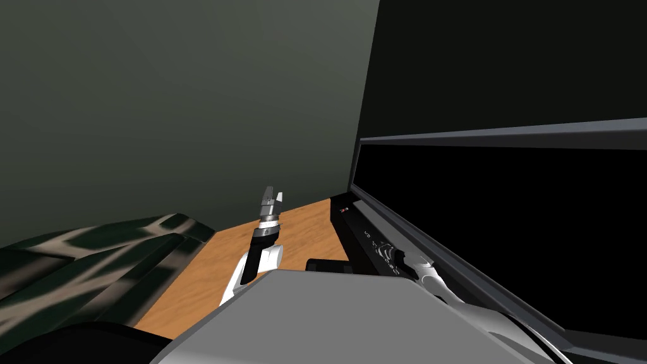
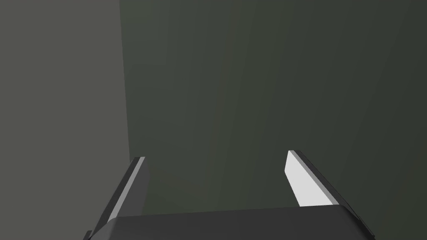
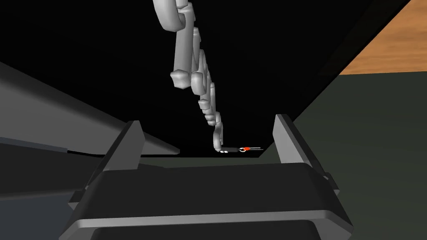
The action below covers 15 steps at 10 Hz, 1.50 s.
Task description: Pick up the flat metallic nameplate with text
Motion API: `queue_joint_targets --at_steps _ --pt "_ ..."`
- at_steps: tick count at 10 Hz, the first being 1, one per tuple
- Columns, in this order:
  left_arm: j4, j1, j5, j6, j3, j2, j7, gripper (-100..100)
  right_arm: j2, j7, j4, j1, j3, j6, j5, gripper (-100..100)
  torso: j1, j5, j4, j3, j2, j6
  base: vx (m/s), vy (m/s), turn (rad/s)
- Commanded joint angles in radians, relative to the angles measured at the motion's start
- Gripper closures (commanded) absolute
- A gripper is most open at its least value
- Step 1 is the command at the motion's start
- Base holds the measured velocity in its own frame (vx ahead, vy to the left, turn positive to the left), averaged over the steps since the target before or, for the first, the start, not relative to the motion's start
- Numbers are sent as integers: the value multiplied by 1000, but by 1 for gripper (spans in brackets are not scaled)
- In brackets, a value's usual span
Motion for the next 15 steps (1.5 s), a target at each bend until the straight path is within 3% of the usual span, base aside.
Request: queue_joint_targets --at_steps 1,4,6,7,8,9,10,11,12,13,14,15 --pt "0 0 0 0 0 0 0 0 -1 6 35 -14 -4 -4 16 -100 0 0 0 0 0 0 -47 -52 41" --pt "0 0 0 0 0 0 0 0 -9 13 107 -39 -14 -17 66 -100 2 0 0 -1 -2 0 -36 -32 117" --pt "0 0 0 0 0 0 0 0 -9 29 125 -48 -19 -18 63 -100 2 0 -1 -1 -3 0 -23 -22 38" --pt "0 0 0 0 0 0 0 0 -9 26 125 -48 -19 -19 65 0 3 1 -1 -2 -4 0 0 0 0" --pt "0 0 0 0 0 0 0 0 -21 35 108 -41 31 12 15 -100 4 1 -1 -2 -4 0 -1 -16 40" --pt "0 0 0 0 0 0 0 0 -21 35 108 -41 61 12 -9 -100 3 1 -1 -3 -5 0 3 -21 26" --pt "0 0 0 0 0 0 0 0 -21 35 108 -41 62 12 -27 -100 3 1 -1 -3 -5 0 0 0 0" --pt "0 0 0 0 0 0 0 0 -32 44 92 -34 111 43 -57 -100 4 1 -1 -3 -5 0 -8 -8 27" --pt "0 0 0 0 0 0 0 0 -32 44 92 -34 138 43 -88 -100 4 1 -1 -3 -5 0 -9 -9 29" --pt "0 0 0 0 0 0 0 0 -32 44 92 -34 144 43 -118 -100 4 1 -1 -2 -4 0 0 0 0" --pt "0 0 0 0 0 0 0 0 -44 53 75 -28 184 73 -150 -100 4 1 -1 -3 -5 0 -8 -9 28" --pt "0 0 0 0 0 0 0 0 -44 53 75 -28 225 73 -166 -100 4 1 -1 -2 -4 0 -9 -9 29"
